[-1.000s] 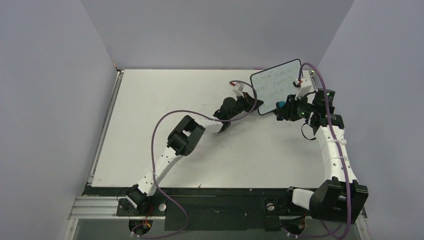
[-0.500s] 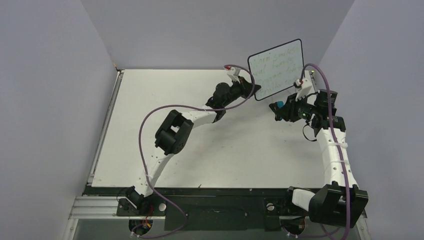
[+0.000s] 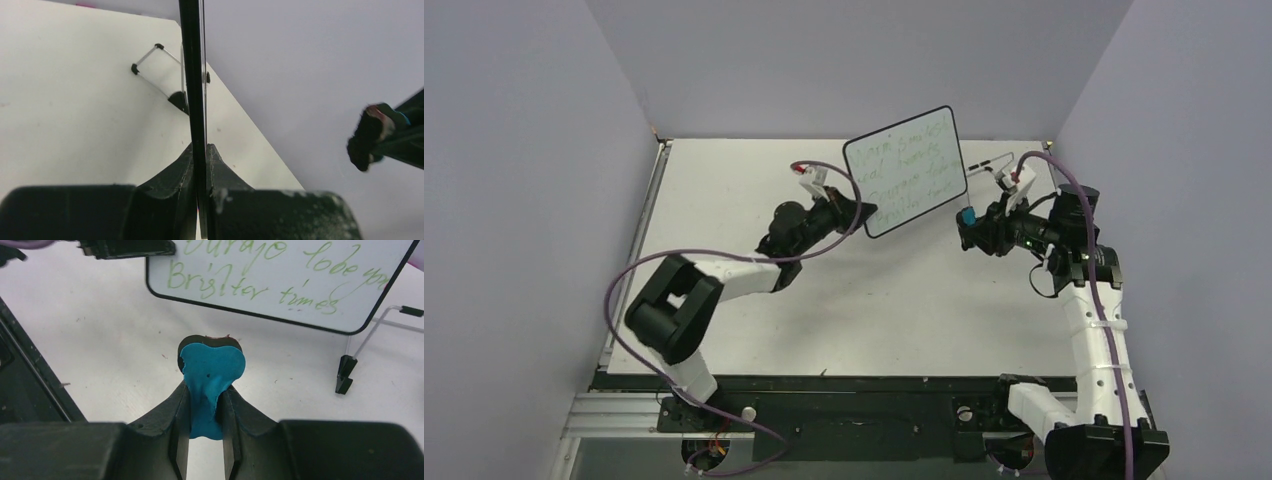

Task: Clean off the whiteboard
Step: Erase the whiteboard at the center of the board.

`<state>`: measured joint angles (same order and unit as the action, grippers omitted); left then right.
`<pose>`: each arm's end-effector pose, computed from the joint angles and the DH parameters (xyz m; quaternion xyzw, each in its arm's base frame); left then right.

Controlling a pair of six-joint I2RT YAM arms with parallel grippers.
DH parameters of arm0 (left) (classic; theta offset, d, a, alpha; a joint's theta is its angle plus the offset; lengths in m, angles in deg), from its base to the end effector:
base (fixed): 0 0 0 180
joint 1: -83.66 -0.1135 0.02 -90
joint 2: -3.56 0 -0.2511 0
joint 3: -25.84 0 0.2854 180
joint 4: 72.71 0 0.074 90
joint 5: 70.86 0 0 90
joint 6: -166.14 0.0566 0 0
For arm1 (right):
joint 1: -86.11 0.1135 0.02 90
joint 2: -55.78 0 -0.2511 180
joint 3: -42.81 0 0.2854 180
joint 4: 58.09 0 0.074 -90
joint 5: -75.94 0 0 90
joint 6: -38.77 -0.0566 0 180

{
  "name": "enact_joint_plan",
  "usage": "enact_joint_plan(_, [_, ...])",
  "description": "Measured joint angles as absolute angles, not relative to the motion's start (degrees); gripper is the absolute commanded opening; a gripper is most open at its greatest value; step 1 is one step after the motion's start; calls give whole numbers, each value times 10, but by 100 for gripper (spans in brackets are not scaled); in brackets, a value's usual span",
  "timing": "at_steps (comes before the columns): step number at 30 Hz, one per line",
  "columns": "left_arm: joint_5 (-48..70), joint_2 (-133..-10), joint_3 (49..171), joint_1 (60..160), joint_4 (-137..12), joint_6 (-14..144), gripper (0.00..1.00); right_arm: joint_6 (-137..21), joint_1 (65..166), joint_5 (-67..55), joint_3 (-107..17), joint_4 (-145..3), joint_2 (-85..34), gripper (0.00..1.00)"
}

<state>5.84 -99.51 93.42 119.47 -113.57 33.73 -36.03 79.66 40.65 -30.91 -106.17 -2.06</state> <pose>0.3473 -0.2666 0.2045 0.0470 0.6725 -0.5238 0.5207 0.2547 0.0177 0.3473 -0.2807 0.7584 0.3145 0.4972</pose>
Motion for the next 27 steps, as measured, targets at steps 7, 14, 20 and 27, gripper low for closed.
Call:
enact_joint_plan(7, [69, -733, 694, 1224, -1127, 334, 0, -285, 926, 345, -359, -1150, -21, 0])
enact_joint_plan(14, [87, -575, 559, 1265, -1084, 333, 0, -272, 1032, 297, -362, -1174, -32, 0])
enact_joint_plan(20, [116, -547, 510, 1289, -1053, 333, 0, -274, 1125, 258, -390, -1169, -93, 0])
enact_joint_plan(27, [132, -617, 498, 1312, -1076, 312, 0, -323, 1197, 183, -401, -1106, -180, 0])
